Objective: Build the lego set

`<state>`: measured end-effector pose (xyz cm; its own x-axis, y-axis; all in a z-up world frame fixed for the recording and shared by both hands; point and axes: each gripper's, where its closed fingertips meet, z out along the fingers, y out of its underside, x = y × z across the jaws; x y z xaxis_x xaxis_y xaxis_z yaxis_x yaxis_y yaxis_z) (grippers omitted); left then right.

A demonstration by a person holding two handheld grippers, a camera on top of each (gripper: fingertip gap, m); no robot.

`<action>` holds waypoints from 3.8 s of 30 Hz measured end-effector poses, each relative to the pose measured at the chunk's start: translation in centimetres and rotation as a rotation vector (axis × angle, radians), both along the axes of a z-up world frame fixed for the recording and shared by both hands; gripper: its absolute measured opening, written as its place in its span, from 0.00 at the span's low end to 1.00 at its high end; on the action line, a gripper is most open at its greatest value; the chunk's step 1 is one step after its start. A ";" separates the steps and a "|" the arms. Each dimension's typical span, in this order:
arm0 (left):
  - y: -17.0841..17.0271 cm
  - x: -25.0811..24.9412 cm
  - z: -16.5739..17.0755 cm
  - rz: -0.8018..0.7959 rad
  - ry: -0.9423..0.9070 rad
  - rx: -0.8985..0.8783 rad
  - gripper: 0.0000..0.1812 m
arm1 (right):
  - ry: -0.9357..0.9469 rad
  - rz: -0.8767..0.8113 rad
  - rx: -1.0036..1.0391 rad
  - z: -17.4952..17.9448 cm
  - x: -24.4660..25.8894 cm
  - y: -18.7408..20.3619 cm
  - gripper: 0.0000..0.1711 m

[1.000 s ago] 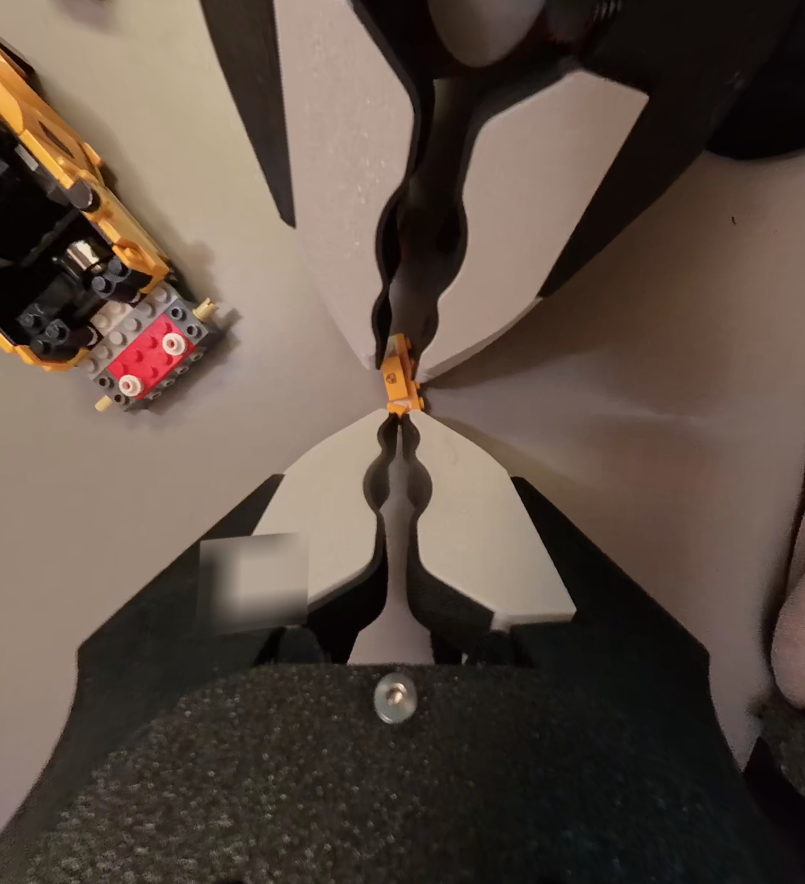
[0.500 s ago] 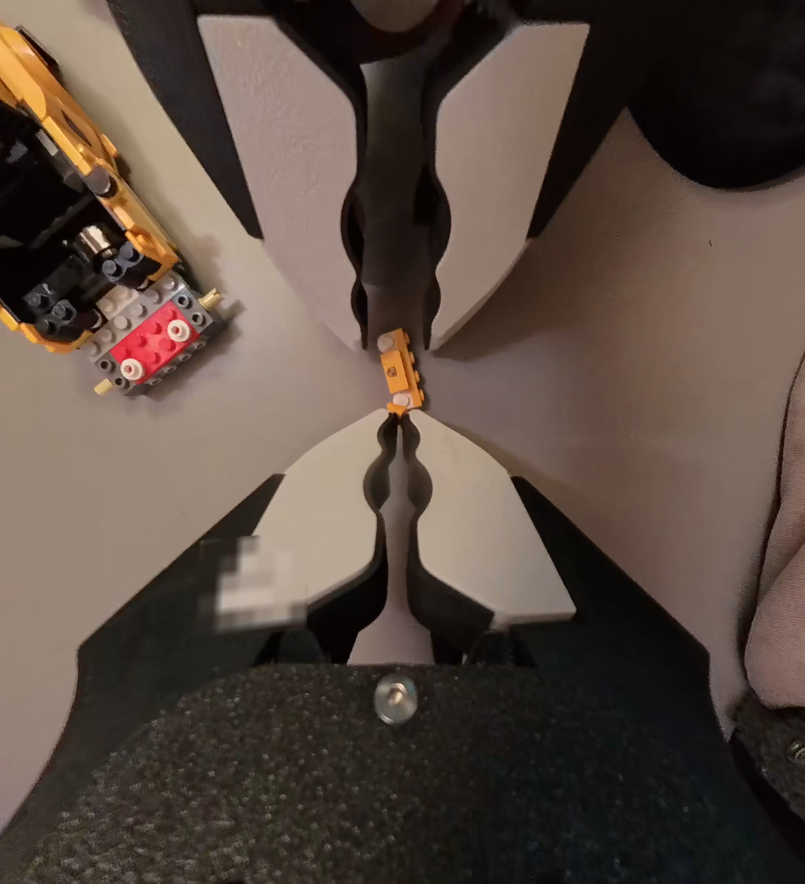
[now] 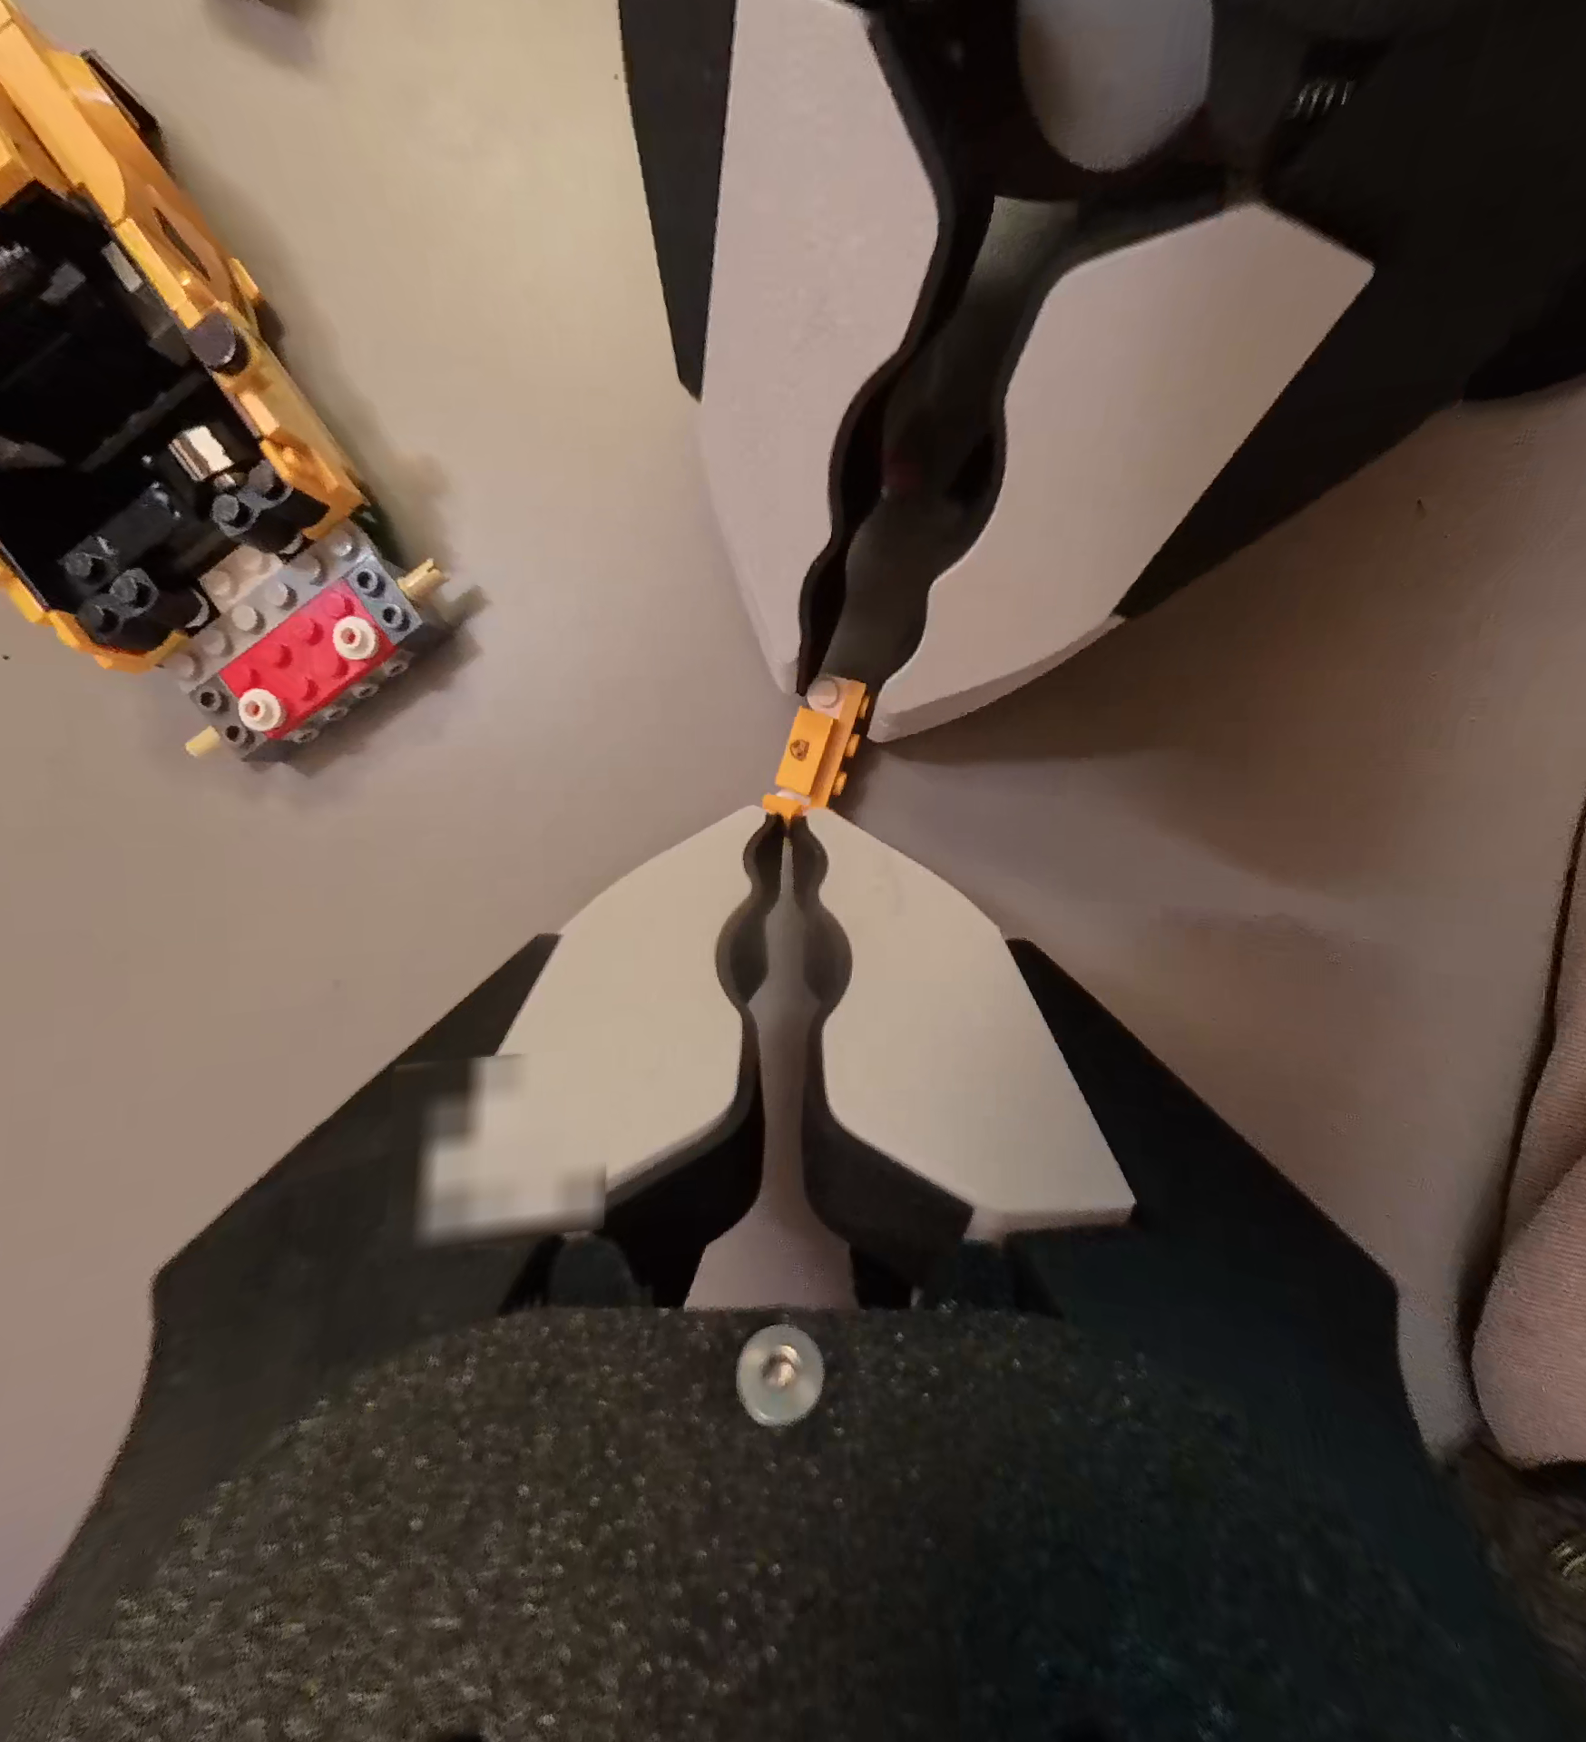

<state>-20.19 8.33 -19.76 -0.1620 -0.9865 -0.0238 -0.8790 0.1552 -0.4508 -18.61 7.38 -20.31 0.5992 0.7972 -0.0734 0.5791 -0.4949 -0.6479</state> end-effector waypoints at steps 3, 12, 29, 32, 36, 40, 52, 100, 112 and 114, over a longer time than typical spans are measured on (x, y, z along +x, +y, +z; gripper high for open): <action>0.1 0.0 -0.2 0.001 0.012 0.021 0.01 | 0.008 -0.026 -0.006 0.0 -0.2 0.1 0.07; 0.0 -0.1 -0.3 0.007 0.031 0.029 0.01 | 0.031 -0.058 -0.004 0.0 -0.2 0.3 0.07; -0.6 0.2 -0.5 0.037 0.016 0.139 0.02 | 0.063 -0.034 0.012 0.1 -0.2 0.0 0.07; -1.1 0.6 -0.5 0.040 -0.009 0.124 0.02 | 0.096 -0.040 -0.016 0.2 -0.1 0.0 0.06; -1.1 0.6 -0.5 0.040 -0.017 0.126 0.02 | 0.147 -0.008 -0.031 0.7 -0.2 -0.3 0.06; -1.1 0.6 -0.5 0.003 0.008 0.139 0.02 | 0.116 0.132 0.055 1.2 0.7 -1.0 0.09; -1.2 0.6 -0.5 -0.127 0.159 0.179 0.02 | 0.192 0.198 0.049 1.8 1.6 -1.1 0.13; -1.7 1.9 -0.3 -0.173 0.336 -0.186 0.01 | 0.213 0.128 0.110 3.0 5.5 -0.6 0.12; -2.9 1.9 0.7 -0.161 0.108 -0.218 0.05 | 0.010 0.228 0.104 0.5 3.1 -2.1 0.14; -3.0 1.5 0.8 -0.135 0.076 -0.217 0.05 | 0.001 0.216 0.079 0.3 2.8 -2.0 0.14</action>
<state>-18.68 5.38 -18.92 -0.2861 -0.9365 0.2029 -0.8896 0.1809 -0.4195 -15.77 5.34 -20.00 0.4138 0.9103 -0.0060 0.6655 -0.3071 -0.6803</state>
